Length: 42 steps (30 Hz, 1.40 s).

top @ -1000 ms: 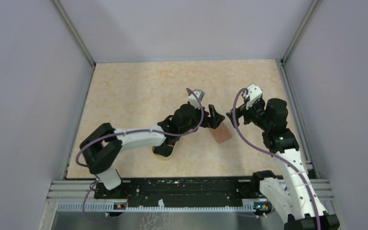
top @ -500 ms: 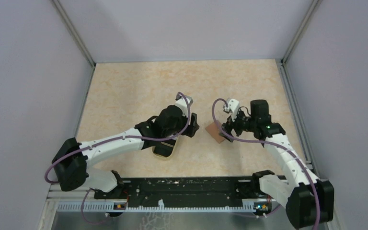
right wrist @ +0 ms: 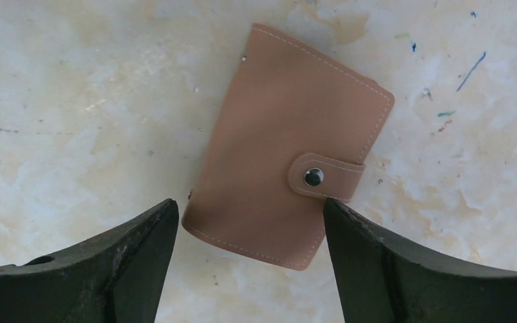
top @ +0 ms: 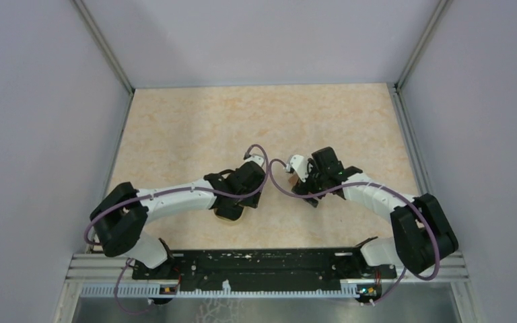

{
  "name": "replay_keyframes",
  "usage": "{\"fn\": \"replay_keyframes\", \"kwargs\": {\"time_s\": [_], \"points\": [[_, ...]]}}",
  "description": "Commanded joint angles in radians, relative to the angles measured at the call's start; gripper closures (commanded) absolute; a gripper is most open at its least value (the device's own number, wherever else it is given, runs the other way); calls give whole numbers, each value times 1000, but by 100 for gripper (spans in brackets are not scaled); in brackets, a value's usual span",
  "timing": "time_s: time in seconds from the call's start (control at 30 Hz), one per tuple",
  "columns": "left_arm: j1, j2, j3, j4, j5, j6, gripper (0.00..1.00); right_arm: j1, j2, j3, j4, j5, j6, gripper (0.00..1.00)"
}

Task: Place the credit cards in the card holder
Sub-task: Move the card holder to the center of the board.

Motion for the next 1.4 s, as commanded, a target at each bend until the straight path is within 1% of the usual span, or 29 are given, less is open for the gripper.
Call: {"fn": "replay_keyframes", "kwargs": {"time_s": [0.0,0.07,0.13,0.17,0.27,0.33,0.37,0.47,0.5,0.57,0.67,0.83,0.97,1.03,1.2,1.3,1.37], "points": [[1,73,53,-40,-7,-43,43,13,32,13,65,88,49,24],[0,100,60,-42,-3,-56,46,15,48,18,57,77,60,28],[0,119,63,-44,-1,-63,52,15,61,22,47,73,68,34],[0,127,65,-45,-1,-64,57,16,68,25,43,72,71,36],[1,141,75,-59,-10,-61,73,18,76,38,30,66,79,49],[5,144,89,-80,-28,-60,83,18,69,48,30,65,89,54],[12,140,94,-88,-29,-55,86,18,61,52,31,58,92,56],[54,115,105,-103,-29,-19,90,20,39,68,35,26,104,60],[75,103,108,-108,-29,-3,91,24,36,77,36,22,105,62],[130,80,120,-118,-14,34,93,29,44,94,52,23,99,70],[236,50,140,-117,29,89,94,29,93,144,76,28,88,75],[439,34,156,-113,79,164,97,30,195,255,146,-77,116,78],[620,46,174,-75,90,209,97,47,331,413,180,-118,146,79],[693,77,210,-48,100,230,97,69,414,506,190,-118,155,79],[861,230,392,-66,130,260,97,164,657,865,147,-52,170,79],[945,358,536,-128,178,274,97,214,822,1085,101,-6,172,79],[991,423,599,-152,213,280,96,243,929,1247,57,17,169,79]]}}
